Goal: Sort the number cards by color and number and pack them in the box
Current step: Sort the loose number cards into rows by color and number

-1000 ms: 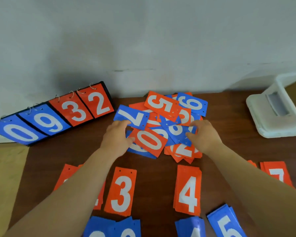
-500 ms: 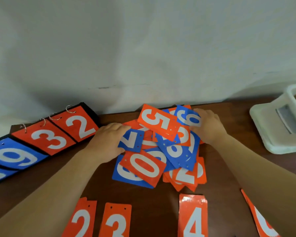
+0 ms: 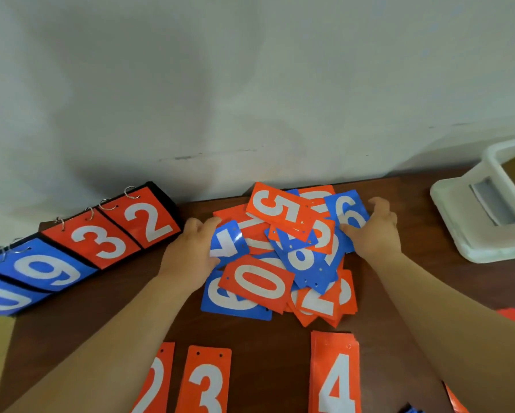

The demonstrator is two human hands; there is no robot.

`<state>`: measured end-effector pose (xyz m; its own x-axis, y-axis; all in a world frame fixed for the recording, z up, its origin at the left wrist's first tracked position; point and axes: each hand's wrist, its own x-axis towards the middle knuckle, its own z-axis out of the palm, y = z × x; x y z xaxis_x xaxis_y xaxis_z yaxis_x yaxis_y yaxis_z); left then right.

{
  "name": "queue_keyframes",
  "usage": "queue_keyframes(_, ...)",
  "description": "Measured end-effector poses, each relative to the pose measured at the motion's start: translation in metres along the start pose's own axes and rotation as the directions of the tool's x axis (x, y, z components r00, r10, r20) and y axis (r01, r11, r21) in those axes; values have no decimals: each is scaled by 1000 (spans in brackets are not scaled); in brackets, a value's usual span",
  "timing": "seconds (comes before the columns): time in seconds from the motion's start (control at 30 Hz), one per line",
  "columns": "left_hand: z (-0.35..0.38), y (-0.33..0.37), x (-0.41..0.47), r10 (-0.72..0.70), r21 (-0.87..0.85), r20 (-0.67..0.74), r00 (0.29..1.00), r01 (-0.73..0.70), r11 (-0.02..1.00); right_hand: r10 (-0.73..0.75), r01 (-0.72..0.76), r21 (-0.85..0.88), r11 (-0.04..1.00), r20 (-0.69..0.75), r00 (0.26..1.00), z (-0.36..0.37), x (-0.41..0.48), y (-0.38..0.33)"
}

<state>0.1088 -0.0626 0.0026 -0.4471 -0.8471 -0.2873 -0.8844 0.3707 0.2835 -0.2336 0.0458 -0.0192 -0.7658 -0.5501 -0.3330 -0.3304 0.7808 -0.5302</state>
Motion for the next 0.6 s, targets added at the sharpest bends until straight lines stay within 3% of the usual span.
queue_keyframes(0.17, 5, 1, -38, -187, -324, -119, 975, 140, 936, 62, -46, 133, 990, -121, 991, -26, -26, 36)
queue_keyframes(0.33, 4, 36, -107, -413, -661, -125, 902, 235, 713, 79, -3, 369, 929, -191, 978, -70, -81, 64)
queue_keyframes(0.6, 7, 131, -253, -358, -741, -132, 924, 148, 655, -127, 60, 473, 879, 110, 986, -111, -244, 118)
